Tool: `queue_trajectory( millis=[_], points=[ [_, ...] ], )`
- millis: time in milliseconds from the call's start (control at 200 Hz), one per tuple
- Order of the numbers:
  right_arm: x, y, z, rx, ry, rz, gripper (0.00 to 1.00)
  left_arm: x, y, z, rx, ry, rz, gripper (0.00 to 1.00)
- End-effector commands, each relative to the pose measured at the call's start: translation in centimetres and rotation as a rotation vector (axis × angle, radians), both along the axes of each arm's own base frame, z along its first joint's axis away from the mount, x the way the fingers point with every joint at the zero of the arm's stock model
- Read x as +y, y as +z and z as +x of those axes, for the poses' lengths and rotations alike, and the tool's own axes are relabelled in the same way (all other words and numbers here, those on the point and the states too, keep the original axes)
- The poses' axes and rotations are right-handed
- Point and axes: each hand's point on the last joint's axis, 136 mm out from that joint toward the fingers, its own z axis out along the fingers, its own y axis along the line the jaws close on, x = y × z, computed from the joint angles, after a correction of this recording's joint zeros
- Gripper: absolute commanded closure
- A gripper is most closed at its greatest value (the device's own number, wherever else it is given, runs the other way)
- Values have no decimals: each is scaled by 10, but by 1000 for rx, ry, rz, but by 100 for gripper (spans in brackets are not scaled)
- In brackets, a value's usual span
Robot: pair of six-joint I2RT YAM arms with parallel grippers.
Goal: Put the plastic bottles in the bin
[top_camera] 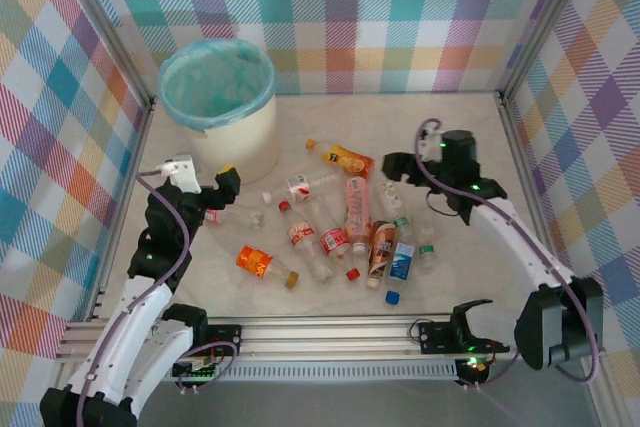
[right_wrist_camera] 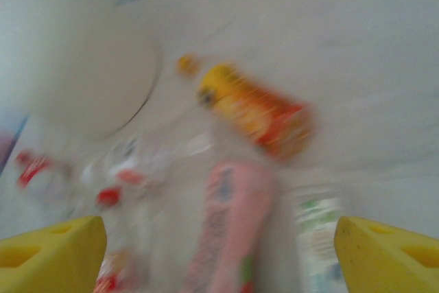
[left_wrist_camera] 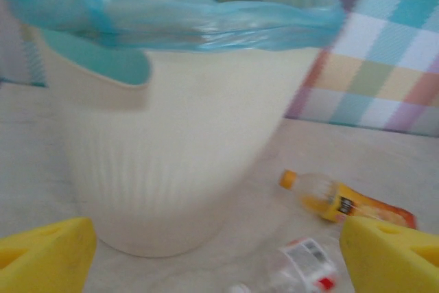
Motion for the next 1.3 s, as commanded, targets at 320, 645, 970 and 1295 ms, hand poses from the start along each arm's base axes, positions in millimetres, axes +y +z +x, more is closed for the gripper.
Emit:
queue_trajectory(
  millis=[320,645,970,1295],
  points=[
    [145,-43,-82,303,451,-173,33,-29,-26,-23,315,-37,20,9],
    [181,-91,-117,392,542,-310,32,-12,-68,-16,483,155,-56,5],
    [185,-116,-127,416,561,-469,30,-9,-82,-17,531,195,-62,3],
    [192,-143,-138,438,560,-592,25,10,-69,-25,477,261,-42,1]
  ],
)
